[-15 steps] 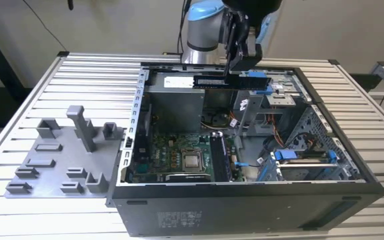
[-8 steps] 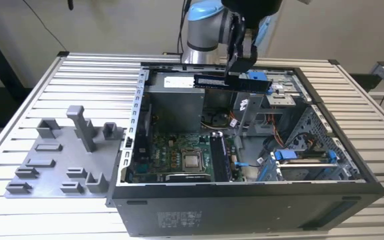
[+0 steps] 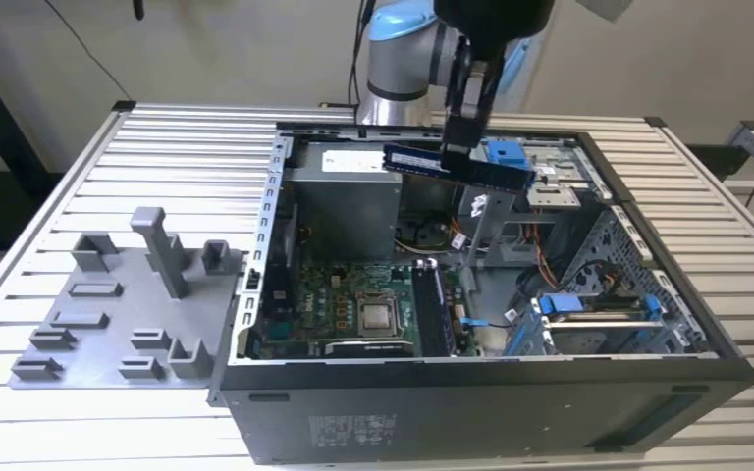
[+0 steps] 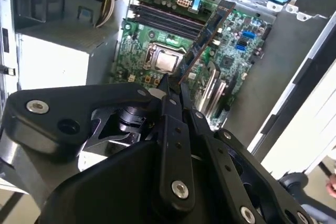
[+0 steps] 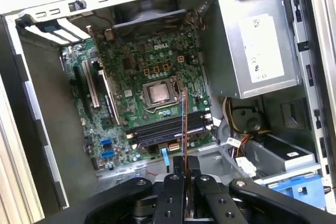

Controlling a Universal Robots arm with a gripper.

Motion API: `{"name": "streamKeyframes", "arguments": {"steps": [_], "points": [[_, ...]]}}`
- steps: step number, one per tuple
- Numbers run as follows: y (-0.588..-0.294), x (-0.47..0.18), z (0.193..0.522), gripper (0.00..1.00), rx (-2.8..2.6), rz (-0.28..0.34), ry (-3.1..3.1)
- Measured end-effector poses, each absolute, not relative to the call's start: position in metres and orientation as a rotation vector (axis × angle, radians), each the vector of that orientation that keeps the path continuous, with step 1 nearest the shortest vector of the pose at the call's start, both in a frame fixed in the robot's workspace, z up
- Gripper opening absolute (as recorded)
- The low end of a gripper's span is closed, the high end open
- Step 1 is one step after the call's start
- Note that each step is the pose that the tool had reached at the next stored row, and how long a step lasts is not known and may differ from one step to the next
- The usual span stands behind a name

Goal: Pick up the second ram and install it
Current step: 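Pick up the second ram and move it above second insertion slot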

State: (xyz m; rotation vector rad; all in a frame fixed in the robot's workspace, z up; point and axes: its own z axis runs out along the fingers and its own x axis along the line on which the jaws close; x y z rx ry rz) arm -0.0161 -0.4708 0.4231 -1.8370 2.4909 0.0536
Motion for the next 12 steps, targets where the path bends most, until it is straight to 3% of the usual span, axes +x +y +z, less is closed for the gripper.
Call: {"name": "streamKeyframes", "arguments": {"steps": [12], "points": [[-0.4708, -0.0161, 0.4178, 0.14, -1.554, 0.046, 2.673]]}}
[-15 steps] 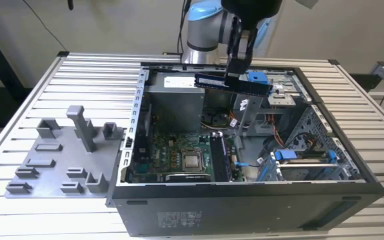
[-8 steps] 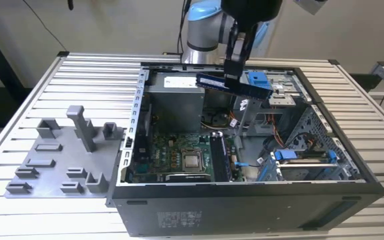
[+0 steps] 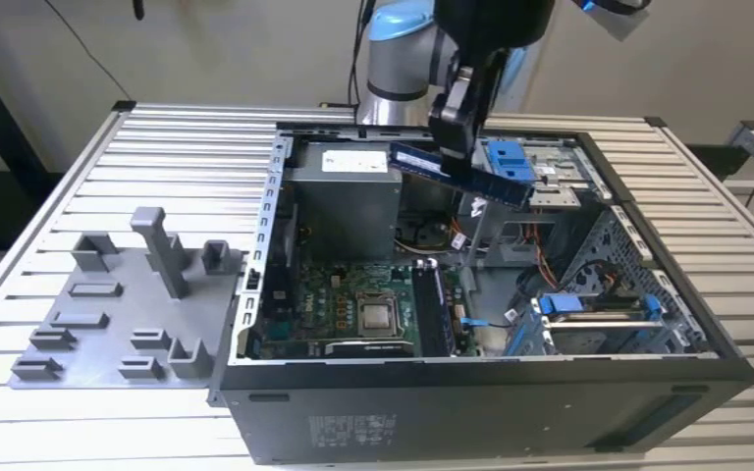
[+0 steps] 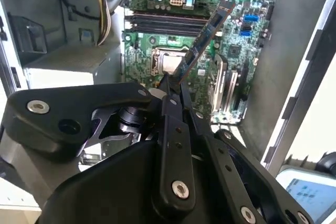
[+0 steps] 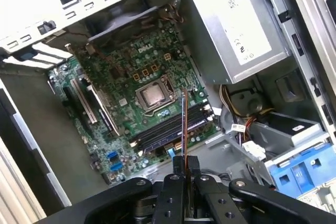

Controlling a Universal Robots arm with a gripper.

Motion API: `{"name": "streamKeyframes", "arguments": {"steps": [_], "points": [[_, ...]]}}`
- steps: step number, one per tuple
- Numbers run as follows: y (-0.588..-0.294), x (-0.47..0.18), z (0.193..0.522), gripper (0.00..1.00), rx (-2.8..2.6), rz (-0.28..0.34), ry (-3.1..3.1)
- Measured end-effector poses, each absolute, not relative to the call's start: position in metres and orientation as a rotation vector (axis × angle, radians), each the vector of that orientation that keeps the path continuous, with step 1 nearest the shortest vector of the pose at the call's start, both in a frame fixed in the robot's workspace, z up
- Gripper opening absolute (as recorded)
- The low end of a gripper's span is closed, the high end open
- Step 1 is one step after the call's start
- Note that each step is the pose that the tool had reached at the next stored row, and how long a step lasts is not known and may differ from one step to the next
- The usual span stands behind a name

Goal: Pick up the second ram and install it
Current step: 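Pick up the second ram and move it above second insertion slot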

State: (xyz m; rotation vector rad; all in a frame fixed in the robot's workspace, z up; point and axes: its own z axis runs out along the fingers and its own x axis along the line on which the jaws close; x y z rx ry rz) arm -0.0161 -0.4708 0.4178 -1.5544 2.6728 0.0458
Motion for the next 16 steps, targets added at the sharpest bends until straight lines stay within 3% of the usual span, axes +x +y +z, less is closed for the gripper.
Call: {"name": "streamKeyframes", "arguments": {"steps": [16], "points": [[-0.4708, -0.0161, 0.4105, 0.14, -1.149, 0.034, 2.867]]}}
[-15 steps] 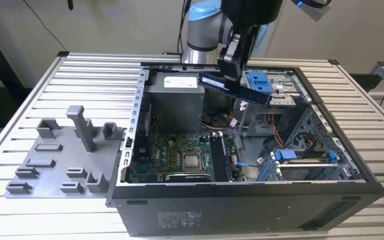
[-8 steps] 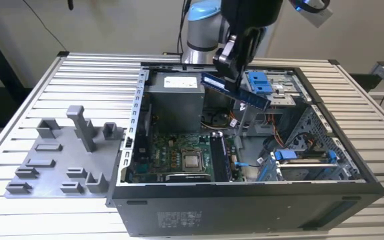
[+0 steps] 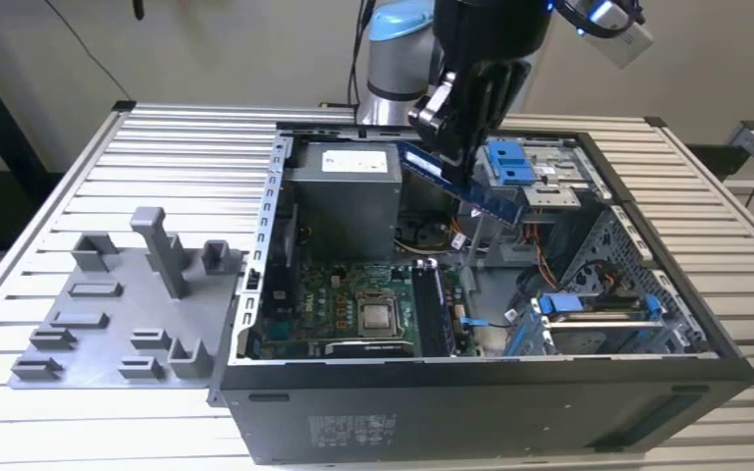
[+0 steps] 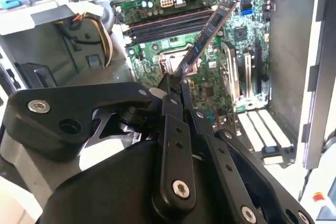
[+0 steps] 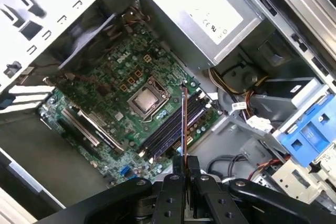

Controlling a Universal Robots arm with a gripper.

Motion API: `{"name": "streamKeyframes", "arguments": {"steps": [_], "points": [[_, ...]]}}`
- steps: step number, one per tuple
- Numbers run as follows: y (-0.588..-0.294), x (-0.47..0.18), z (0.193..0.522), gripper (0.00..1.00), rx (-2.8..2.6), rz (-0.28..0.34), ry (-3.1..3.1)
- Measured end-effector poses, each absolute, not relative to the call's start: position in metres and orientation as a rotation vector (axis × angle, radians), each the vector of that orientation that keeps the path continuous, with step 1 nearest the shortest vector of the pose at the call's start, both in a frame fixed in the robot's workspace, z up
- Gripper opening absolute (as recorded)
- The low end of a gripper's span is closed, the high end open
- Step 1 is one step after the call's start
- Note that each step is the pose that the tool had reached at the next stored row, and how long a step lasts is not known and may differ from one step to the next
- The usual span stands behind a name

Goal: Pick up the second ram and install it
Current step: 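Pick up the second ram and move it above second insertion slot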

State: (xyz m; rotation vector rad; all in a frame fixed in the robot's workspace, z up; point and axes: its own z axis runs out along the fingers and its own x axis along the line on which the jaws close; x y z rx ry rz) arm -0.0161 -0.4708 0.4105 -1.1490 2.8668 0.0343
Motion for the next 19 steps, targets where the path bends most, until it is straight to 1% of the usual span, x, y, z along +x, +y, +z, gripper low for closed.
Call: {"name": "streamKeyframes", "arguments": {"steps": [19], "points": [[-0.4708, -0.0161, 0.4054, 0.14, -0.715, 0.027, 3.011]]}}
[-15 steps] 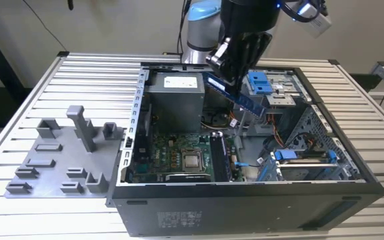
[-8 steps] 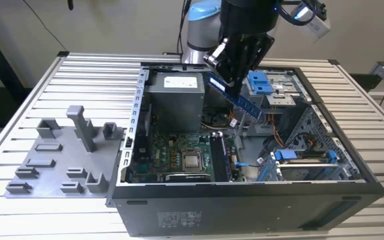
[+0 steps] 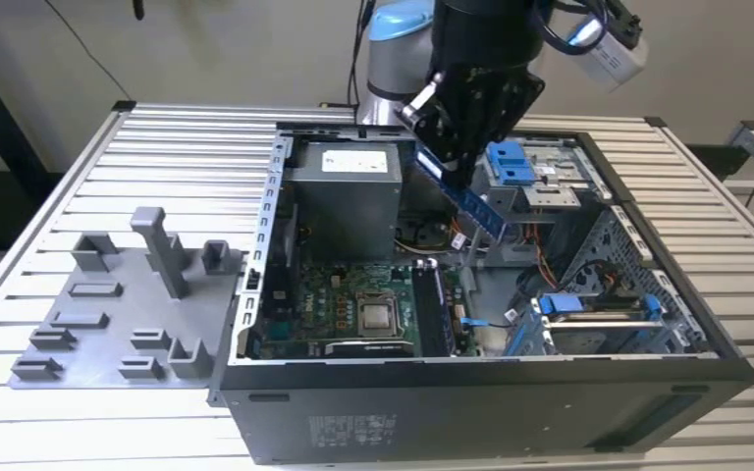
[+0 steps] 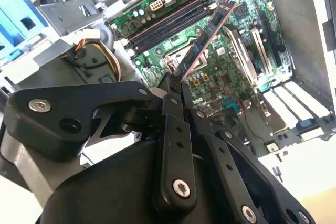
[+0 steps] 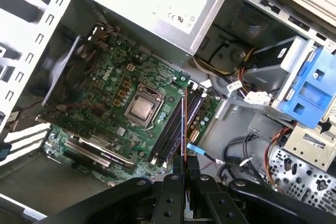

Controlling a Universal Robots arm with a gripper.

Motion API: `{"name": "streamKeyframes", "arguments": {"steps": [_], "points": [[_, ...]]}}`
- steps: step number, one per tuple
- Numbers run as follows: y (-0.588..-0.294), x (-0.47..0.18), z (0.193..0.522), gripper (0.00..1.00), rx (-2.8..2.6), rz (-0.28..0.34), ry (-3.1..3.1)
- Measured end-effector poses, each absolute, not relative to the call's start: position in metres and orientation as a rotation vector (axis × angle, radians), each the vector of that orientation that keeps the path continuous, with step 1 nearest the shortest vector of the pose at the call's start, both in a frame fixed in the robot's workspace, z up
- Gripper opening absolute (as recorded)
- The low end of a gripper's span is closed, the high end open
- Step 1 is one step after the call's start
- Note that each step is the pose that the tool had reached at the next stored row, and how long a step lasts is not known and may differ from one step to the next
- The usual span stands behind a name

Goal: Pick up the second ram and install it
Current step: 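Pick up the second ram and move it above second insertion slot, then insert the second ram into the second slot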

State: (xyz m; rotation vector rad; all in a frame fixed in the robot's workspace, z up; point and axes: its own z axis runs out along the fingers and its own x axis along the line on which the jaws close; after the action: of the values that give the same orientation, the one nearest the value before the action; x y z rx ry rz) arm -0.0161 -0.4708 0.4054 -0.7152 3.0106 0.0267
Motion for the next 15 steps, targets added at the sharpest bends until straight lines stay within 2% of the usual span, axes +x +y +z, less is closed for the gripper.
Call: {"name": "streamKeyframes", "arguments": {"steps": [15], "points": [[-0.4709, -0.0160, 0.4039, 0.14, -0.519, 0.022, 3.050]]}}
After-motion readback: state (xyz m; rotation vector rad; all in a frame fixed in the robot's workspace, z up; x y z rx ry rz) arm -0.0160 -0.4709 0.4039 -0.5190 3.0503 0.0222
